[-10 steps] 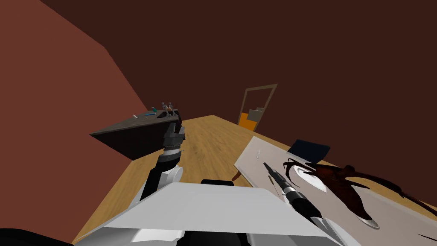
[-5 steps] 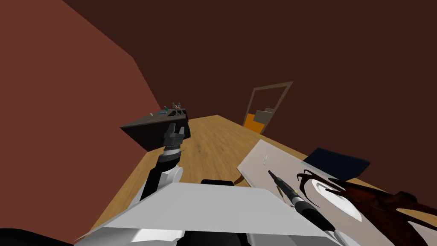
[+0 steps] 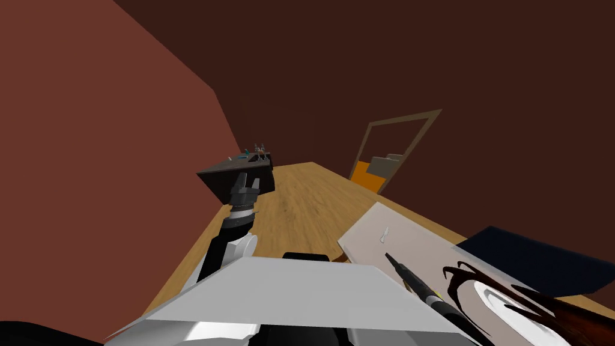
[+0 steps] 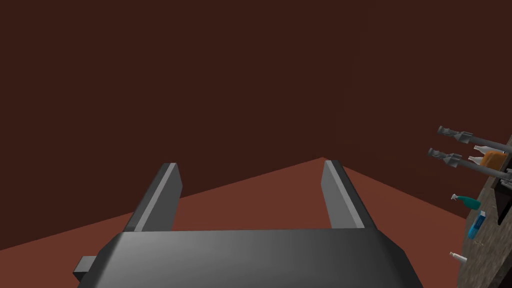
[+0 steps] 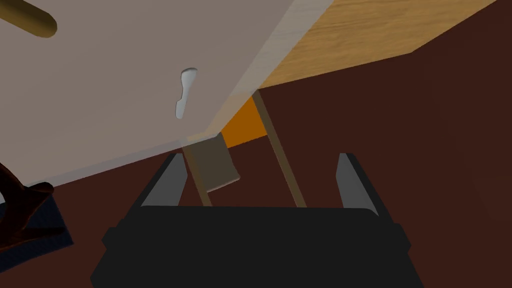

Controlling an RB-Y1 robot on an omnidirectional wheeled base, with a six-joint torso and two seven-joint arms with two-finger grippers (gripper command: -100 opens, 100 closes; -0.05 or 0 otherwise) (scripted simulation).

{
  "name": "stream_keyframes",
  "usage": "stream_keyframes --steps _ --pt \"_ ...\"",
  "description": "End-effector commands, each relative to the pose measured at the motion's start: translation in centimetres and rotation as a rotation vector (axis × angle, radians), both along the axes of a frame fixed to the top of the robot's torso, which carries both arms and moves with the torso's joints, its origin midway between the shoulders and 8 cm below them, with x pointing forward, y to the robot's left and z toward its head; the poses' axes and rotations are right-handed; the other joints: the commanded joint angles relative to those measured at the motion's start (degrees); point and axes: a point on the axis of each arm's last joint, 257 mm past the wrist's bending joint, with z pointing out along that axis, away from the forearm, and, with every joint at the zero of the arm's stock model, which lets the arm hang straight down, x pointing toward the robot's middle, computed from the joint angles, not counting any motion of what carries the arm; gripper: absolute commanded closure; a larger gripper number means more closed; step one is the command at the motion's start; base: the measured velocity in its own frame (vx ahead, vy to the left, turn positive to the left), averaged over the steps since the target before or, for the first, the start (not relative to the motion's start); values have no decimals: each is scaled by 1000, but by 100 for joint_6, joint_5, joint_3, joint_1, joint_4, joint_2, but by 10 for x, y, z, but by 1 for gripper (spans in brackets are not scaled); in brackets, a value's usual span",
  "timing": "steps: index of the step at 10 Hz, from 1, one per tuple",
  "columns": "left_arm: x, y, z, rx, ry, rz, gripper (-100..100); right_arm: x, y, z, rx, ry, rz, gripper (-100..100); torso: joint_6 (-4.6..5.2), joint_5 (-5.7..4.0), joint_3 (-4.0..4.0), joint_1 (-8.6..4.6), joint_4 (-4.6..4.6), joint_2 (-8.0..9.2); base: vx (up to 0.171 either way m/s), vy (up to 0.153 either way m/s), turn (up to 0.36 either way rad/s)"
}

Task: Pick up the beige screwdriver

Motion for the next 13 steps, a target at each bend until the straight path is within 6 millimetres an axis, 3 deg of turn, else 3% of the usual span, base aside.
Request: stream_keyframes --steps 1,6,7,8,9,10,12,13 --pt "0 0 0 0 0 0 0 -24 -11 -14 0 60 -22 -100 0 0 0 0 0 0 6 -13 270" --pt "0 0 0 0 0 0 0 -65 -20 -41 11 166 -54 -100 1 0 0 -4 0 0 5 -21 140" --pt "0 0 0 0 0 0 0 -91 -26 -52 22 222 -81 -100 2 0 1 -1 0 2 3 -22 353" --pt "0 0 0 0 0 0 0 -96 -26 -56 21 239 -78 -100 -8 0 1 -3 1 0 3 -36 196" --pt "0 0 0 0 0 0 0 -121 -30 -66 38 287 -109 -100 1 0 1 -5 0 1 -1 -34 278" --pt "0 0 0 0 0 0 0 -127 -29 -70 34 309 -102 -100 -5 -1 2 -7 1 2 2 -36 152" --pt "0 0 0 0 0 0 0 -157 -31 -82 50 376 -125 -100 -4 0 2 -7 1 2 -4 -34 219" --pt "0 0 0 0 0 0 0 -183 -31 -91 70 426 -152 -100 2 -1 2 -6 1 2 -2 -37 247"
